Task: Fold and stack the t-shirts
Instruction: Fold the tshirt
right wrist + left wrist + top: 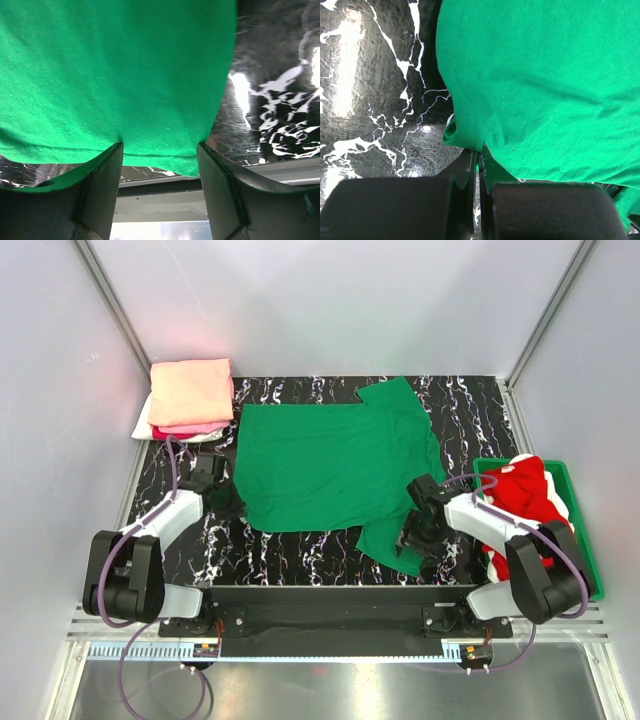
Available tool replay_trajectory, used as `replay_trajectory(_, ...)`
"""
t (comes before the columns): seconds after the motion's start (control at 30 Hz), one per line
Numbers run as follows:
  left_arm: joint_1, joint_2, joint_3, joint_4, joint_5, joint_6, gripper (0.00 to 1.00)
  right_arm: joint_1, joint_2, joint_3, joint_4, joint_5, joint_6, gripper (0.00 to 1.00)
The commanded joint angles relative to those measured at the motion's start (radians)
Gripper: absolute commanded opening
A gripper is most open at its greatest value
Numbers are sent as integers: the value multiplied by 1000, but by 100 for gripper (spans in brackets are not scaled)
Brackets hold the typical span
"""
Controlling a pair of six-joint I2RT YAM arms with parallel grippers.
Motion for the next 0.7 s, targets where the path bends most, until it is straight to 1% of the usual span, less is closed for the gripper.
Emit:
replay_trajectory(0.0,19,-31,2,27,41,19,0,38,47,55,8,-4,24,68)
replay_trajectory(0.07,20,-31,2,34,50,19,0,63,67,64,11,-11,30,70)
replay_trajectory(0.13,23,-29,4,44,64,19,0,77,87,55,43,-51,50,69)
replay_trajectory(0.2,25,-23,8,48,70,23,0,100,127,28,98,-77,73,65)
replay_trajectory(0.23,25,-20,8,50,70,25,0,107,150,17,117,-85,79,61)
replay_trajectory(0.27,28,-14,10,50,69,34,0,114,157,6,146,-85,98,53)
replay_trajectory(0.3,29,-11,12,50,70,37,0,117,160,-6,154,-82,107,49)
replay_trajectory(0.37,31,-2,9,54,84,39,0,132,154,-2,140,-53,121,44)
replay_trajectory(0.47,31,5,4,64,104,36,0,143,119,12,83,-1,122,42)
replay_trajectory(0.5,31,5,4,62,110,36,0,144,104,14,71,10,122,37)
replay_trajectory(0.6,31,-12,-4,50,118,29,0,144,32,14,36,24,128,28)
replay_trajectory(0.63,31,-20,-13,48,121,26,0,143,16,15,25,29,131,19)
replay_trajectory(0.67,31,-35,-18,38,121,19,0,144,-14,17,-1,44,131,14)
